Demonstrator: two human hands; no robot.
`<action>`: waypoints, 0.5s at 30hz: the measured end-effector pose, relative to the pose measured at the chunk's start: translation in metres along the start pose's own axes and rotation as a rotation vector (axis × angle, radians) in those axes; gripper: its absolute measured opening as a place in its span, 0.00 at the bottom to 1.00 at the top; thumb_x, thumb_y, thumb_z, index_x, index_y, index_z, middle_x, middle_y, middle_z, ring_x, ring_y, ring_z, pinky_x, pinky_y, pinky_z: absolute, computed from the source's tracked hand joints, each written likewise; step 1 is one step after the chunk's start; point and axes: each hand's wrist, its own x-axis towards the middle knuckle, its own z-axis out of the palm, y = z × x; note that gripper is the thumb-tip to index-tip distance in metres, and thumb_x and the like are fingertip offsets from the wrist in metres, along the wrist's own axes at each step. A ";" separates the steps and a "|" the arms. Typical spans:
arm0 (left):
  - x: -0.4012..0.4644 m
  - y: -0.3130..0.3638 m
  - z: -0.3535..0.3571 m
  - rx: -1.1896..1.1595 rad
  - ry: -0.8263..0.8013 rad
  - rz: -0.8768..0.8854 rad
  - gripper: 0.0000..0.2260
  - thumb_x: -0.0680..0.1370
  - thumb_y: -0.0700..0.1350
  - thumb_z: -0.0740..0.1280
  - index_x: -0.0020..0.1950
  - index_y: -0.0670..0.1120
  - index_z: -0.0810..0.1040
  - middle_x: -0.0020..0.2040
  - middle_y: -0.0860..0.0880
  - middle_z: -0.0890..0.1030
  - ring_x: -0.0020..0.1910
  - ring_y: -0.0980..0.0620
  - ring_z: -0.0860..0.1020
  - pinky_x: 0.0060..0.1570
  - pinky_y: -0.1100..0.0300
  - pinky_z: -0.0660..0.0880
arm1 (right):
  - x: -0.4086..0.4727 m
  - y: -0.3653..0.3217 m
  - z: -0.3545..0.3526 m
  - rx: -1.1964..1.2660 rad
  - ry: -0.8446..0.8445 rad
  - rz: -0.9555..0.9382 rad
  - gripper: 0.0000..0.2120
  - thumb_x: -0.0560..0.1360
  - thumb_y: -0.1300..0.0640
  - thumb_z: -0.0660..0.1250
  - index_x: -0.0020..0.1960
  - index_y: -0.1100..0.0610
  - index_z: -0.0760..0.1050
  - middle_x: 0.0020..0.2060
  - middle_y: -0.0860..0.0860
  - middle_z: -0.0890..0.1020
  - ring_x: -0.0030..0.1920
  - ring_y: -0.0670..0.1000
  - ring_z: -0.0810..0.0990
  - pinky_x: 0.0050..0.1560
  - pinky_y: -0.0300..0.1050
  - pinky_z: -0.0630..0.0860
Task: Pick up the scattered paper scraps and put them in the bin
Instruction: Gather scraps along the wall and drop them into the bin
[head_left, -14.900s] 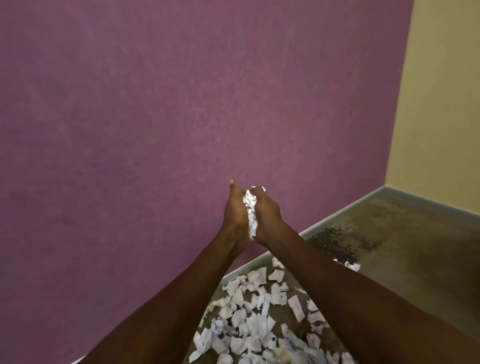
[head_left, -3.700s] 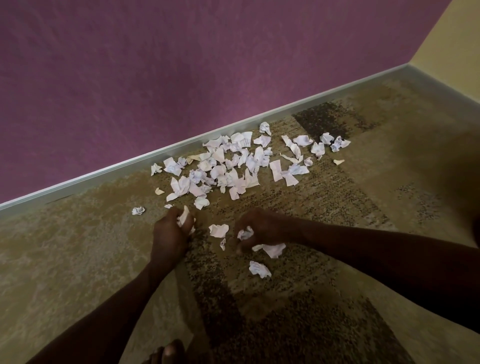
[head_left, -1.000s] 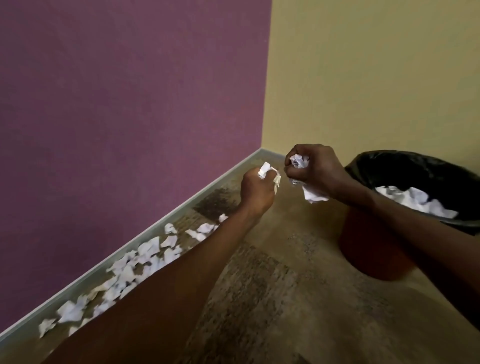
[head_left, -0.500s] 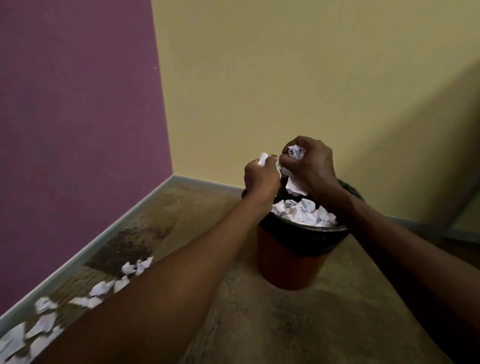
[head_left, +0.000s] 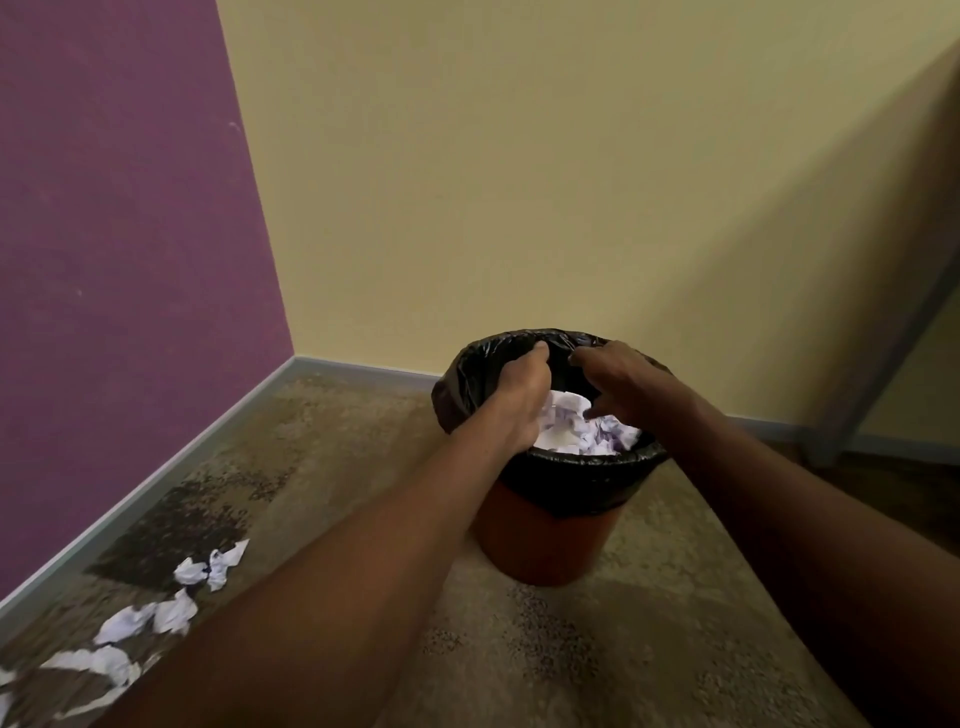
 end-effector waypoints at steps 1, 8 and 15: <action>0.000 -0.001 0.000 0.038 0.005 0.024 0.24 0.82 0.53 0.58 0.74 0.42 0.65 0.72 0.43 0.69 0.69 0.44 0.70 0.60 0.54 0.68 | 0.002 0.000 0.002 0.070 0.009 -0.041 0.11 0.73 0.59 0.72 0.52 0.61 0.73 0.44 0.57 0.80 0.44 0.57 0.78 0.40 0.45 0.68; -0.010 0.004 0.003 0.076 0.024 0.214 0.21 0.84 0.51 0.54 0.66 0.38 0.73 0.57 0.43 0.78 0.54 0.49 0.76 0.59 0.56 0.72 | -0.010 -0.017 0.026 0.183 0.172 -0.128 0.15 0.72 0.56 0.62 0.38 0.68 0.78 0.37 0.64 0.83 0.35 0.56 0.78 0.35 0.46 0.70; -0.019 0.002 -0.017 0.022 0.105 0.325 0.15 0.80 0.51 0.61 0.45 0.43 0.82 0.47 0.40 0.84 0.49 0.42 0.83 0.53 0.47 0.80 | -0.023 -0.029 0.027 0.181 0.301 -0.216 0.14 0.74 0.58 0.60 0.51 0.63 0.81 0.45 0.59 0.84 0.48 0.58 0.82 0.52 0.53 0.79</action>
